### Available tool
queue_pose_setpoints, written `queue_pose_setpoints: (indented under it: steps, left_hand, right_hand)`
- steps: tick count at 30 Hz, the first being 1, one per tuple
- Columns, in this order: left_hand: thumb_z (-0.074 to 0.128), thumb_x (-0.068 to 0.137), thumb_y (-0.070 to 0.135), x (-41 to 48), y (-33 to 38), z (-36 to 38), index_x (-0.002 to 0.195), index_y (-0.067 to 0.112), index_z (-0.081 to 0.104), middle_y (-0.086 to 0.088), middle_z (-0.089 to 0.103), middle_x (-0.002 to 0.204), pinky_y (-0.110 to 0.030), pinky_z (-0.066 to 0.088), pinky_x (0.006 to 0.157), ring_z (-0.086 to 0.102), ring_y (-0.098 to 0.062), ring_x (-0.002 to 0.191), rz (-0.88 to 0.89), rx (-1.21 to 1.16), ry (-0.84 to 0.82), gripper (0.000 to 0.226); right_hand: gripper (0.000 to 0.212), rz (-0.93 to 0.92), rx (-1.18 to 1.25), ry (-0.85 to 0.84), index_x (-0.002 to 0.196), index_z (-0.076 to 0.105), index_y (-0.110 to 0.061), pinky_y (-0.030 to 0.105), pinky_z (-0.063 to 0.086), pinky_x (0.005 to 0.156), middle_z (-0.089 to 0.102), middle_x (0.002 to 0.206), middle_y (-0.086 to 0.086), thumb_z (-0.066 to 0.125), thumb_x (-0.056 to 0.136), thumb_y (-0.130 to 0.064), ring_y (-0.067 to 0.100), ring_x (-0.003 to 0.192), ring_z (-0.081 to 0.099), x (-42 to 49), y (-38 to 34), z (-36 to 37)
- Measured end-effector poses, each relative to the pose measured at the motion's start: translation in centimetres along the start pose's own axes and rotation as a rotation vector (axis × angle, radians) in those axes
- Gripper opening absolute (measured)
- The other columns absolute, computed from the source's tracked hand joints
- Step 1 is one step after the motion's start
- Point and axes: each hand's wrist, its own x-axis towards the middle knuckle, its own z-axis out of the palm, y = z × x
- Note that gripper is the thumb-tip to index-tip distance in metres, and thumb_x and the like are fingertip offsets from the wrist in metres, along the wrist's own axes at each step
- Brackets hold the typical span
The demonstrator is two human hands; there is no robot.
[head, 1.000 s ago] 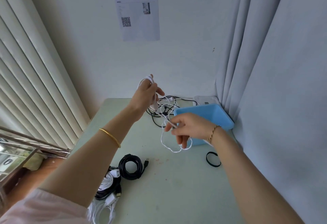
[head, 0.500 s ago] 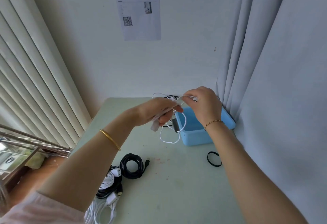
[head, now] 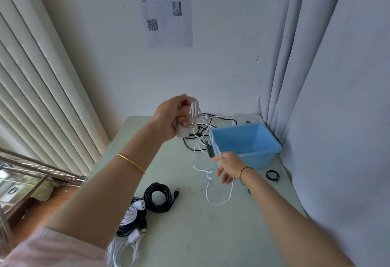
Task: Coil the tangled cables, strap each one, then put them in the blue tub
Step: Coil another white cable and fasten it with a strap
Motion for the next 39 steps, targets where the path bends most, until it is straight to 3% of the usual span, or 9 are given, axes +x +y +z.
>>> queue_pose_setpoints:
  steps: [3,6,10,16,20,25,29,34,39]
  left_hand:
    - [0.034,0.102,0.023,0.1,-0.7,0.3,0.069,0.013,0.044,0.007,0.023,0.036,-0.013,0.025,0.037,0.02,-0.009,0.032,-0.041,-0.028,0.006,0.035]
    - [0.034,0.102,0.024,0.1,-1.0,0.3,0.069,0.013,0.044,0.006,0.024,0.036,-0.014,0.025,0.037,0.019,-0.009,0.032,-0.073,0.051,-0.009,0.036]
    - [0.032,0.102,0.024,-0.1,-1.0,0.8,0.069,0.014,0.044,0.006,0.023,0.037,-0.013,0.021,0.038,0.019,-0.009,0.032,-0.139,0.155,-0.091,0.036]
    - [0.033,0.102,0.026,-0.4,-1.2,1.4,0.071,0.013,0.044,0.007,0.021,0.038,-0.013,0.022,0.037,0.019,-0.009,0.031,-0.182,0.152,-0.171,0.035]
    - [0.03,0.101,0.026,-0.3,-0.9,1.2,0.072,0.013,0.044,0.009,0.023,0.035,-0.013,0.022,0.035,0.022,-0.006,0.029,-0.205,-0.07,-0.206,0.035]
    - [0.024,0.102,0.026,-0.1,-1.0,0.8,0.077,0.011,0.048,0.009,0.039,0.041,-0.014,0.026,0.035,0.026,-0.005,0.027,-0.163,-0.451,-0.209,0.037]
    - [0.025,0.103,0.028,0.7,-0.7,0.1,0.085,0.009,0.054,0.006,0.063,0.063,-0.015,0.032,0.037,0.027,-0.007,0.03,-0.077,-0.649,-0.082,0.039]
    - [0.023,0.105,0.027,1.0,-0.9,0.0,0.093,0.007,0.051,-0.005,0.072,0.102,-0.019,0.041,0.052,0.034,-0.01,0.039,0.06,-0.544,-0.006,0.036]
    - [0.03,0.104,0.02,1.1,-1.2,0.8,0.093,0.006,0.047,-0.014,0.058,0.11,-0.025,0.046,0.061,0.064,-0.015,0.065,0.111,-0.503,0.042,0.025]
  right_hand:
    - [0.036,0.048,-0.142,-0.023,0.126,0.049,-0.004,0.032,0.048,0.06,0.061,0.093,0.015,0.033,0.094,-0.011,0.024,0.063,0.059,0.4,0.6,0.9]
    - [0.043,-0.08,-0.295,0.097,0.131,0.04,-0.006,0.036,0.042,0.094,0.047,0.124,0.014,0.044,0.088,-0.005,0.029,0.107,0.051,0.6,0.7,0.2]
    - [0.061,-0.316,0.138,0.279,0.14,0.036,-0.015,0.029,0.036,0.099,0.04,0.137,0.004,0.05,0.083,0.003,0.019,0.131,0.037,-0.7,-1.9,-0.8]
    - [0.01,-0.461,0.493,0.338,0.101,0.058,-0.005,0.018,0.046,0.059,0.063,0.08,0.004,0.053,0.092,-0.005,0.025,0.07,0.063,-2.0,-5.2,-1.4]
    - [0.014,-0.39,0.79,0.216,0.099,0.061,0.002,0.027,0.046,0.062,0.061,0.055,0.001,0.054,0.093,-0.008,0.014,0.05,0.063,-1.7,-4.3,-1.2]
    - [0.014,-0.389,0.87,0.029,0.091,0.063,-0.004,0.027,0.046,0.053,0.051,0.049,0.0,0.053,0.094,-0.014,0.012,0.037,0.038,-2.4,-4.0,-1.0]
    - [0.019,-0.352,1.01,0.01,0.082,0.058,-0.004,0.016,0.017,0.039,0.048,0.048,0.001,0.051,0.094,-0.016,0.008,0.032,0.024,-2.7,-3.8,-1.3]
    - [0.02,-0.288,0.82,0.134,0.075,0.051,-0.005,0.017,0.013,0.038,0.036,0.058,0.005,0.055,0.094,-0.013,0.006,0.034,0.019,-2.1,-3.7,-1.1]
    - [0.028,-0.245,0.589,0.176,0.072,0.056,-0.005,0.016,0.018,0.036,0.036,0.054,0.001,0.052,0.096,-0.018,0.005,0.034,0.024,-2.5,-4.1,-1.1]
